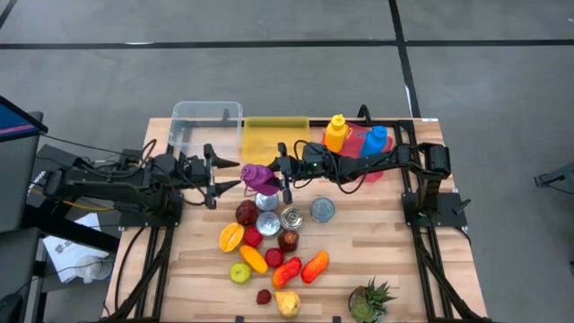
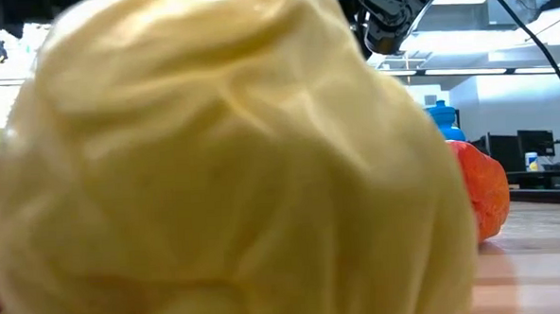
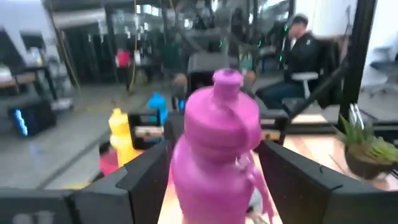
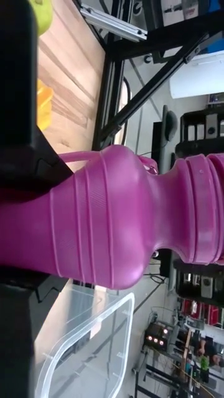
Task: Pick & Place Food Item
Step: Put the purple water bottle into the pink bin
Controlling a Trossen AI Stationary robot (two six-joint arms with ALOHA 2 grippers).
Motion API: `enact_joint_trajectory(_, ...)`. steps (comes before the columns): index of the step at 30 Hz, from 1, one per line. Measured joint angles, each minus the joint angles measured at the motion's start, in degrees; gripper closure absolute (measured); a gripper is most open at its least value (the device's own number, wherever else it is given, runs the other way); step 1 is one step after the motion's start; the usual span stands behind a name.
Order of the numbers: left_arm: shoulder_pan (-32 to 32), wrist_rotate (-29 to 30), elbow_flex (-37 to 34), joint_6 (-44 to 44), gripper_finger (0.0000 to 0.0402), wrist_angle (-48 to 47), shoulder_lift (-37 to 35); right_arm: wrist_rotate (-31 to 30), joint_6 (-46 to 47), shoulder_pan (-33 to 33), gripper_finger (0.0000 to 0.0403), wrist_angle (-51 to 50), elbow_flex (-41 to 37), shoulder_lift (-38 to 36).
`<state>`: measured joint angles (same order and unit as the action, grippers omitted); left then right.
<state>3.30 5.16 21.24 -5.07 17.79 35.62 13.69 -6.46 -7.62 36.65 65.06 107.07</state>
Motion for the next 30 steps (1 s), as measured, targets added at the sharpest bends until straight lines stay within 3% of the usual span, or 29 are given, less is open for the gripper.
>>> enact_joint_trajectory(12,0.5,-2.6,-3.7,-1.3,0.0124,17.9,10.2,0.0,0.0,0.0,0.029,-0.1,0.0,0.0)
enact_joint_trajectory(26,1.5,-4.1,-3.7,-4.8,0.0119,40.8,25.1,0.0,0.5,0.0,0.029,-0.2,-0.1,0.0)
enact_joint_trajectory(30,3.0,-4.1,-3.7,-4.6,0.0124,43.5,27.1,-0.1,0.5,0.0,0.029,-0.4,-0.1,0.0)
